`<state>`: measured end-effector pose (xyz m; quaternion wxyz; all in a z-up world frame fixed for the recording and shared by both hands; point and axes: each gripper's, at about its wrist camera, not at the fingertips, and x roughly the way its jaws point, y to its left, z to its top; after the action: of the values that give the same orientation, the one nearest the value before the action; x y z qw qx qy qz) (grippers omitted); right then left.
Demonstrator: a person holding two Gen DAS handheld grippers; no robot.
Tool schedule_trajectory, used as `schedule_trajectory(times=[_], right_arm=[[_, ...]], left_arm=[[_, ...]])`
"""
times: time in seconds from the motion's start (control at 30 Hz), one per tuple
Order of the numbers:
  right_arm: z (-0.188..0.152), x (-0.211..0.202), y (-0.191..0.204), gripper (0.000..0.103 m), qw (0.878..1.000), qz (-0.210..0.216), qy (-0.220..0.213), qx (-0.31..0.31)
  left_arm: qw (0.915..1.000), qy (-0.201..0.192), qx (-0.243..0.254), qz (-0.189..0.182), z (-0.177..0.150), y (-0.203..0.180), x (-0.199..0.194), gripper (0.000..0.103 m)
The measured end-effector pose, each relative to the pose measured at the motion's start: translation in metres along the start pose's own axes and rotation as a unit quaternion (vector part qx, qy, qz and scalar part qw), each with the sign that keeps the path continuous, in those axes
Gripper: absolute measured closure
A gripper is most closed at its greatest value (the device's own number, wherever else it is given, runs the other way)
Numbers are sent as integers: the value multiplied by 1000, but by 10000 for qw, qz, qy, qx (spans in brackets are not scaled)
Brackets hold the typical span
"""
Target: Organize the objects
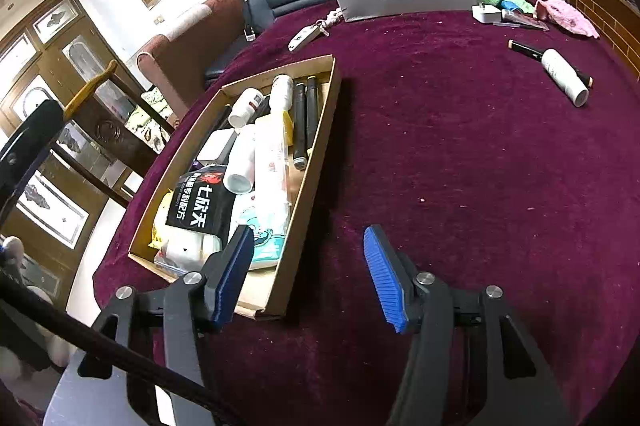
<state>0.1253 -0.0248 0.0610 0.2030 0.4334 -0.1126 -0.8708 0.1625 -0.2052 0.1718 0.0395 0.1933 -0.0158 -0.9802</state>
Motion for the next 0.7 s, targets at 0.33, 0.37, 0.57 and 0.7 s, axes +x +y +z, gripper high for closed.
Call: schedule_trajectory(times=[0.33,0.37,0.57,0.7], right_arm=[[-4,-8,14,39,9985,-294,-253,-389],[-5,-8,17,38,9979,-336,-280,-473],[-5,-5,31,38,9955,-424,-323,-789],[-4,-2,35,37,9946,-472,-308,-868]], left_arm=[[9982,365,-465,-97,-5,9,-1,2],[9978,413,-517,-25,-6,12,0,2],[9951,641,-731,186,-14,29,10,2],[9945,732,-708,233,-19,32,15,2]])
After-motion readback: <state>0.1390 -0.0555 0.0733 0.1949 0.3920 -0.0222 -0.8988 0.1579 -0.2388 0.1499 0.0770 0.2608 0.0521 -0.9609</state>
